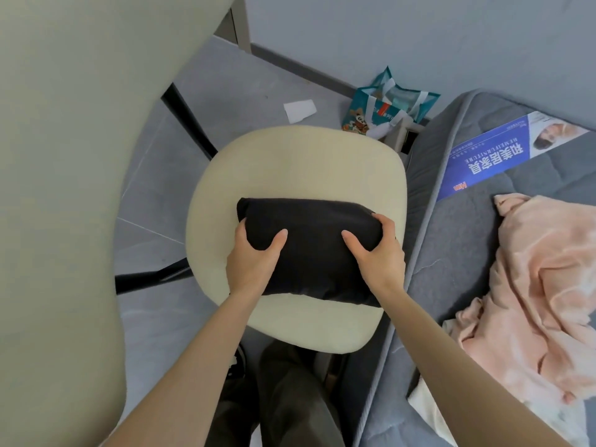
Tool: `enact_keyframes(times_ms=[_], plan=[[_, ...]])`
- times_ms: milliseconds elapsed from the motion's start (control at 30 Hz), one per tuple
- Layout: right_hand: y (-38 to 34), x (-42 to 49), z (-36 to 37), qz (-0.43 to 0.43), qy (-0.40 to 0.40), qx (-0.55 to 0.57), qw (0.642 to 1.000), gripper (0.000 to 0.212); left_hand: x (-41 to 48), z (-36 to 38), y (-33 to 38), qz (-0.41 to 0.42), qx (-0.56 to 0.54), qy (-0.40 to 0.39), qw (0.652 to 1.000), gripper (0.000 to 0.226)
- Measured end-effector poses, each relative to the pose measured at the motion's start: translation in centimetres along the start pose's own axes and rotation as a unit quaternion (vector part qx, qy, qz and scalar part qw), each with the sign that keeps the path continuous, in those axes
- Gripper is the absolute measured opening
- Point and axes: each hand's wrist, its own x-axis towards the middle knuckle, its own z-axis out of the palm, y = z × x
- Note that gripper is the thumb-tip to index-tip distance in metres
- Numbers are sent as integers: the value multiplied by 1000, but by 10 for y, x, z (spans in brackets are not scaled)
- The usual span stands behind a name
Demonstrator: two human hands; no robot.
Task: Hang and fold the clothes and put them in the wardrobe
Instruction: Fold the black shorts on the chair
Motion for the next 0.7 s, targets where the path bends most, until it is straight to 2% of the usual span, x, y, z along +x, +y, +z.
enact_keyframes(times_ms=[300,533,700], plan=[[-55,-68,-87,-49,51,54,996,59,-84,-50,63,86,-38,20,995,76],[-127,-131,-150,-153,82,102,979,52,-156,-124,119,177,-73,31,981,78],[-175,-193,-178,-211,106,134,962,52,-211,-190,141,243,-68,69,965,75]])
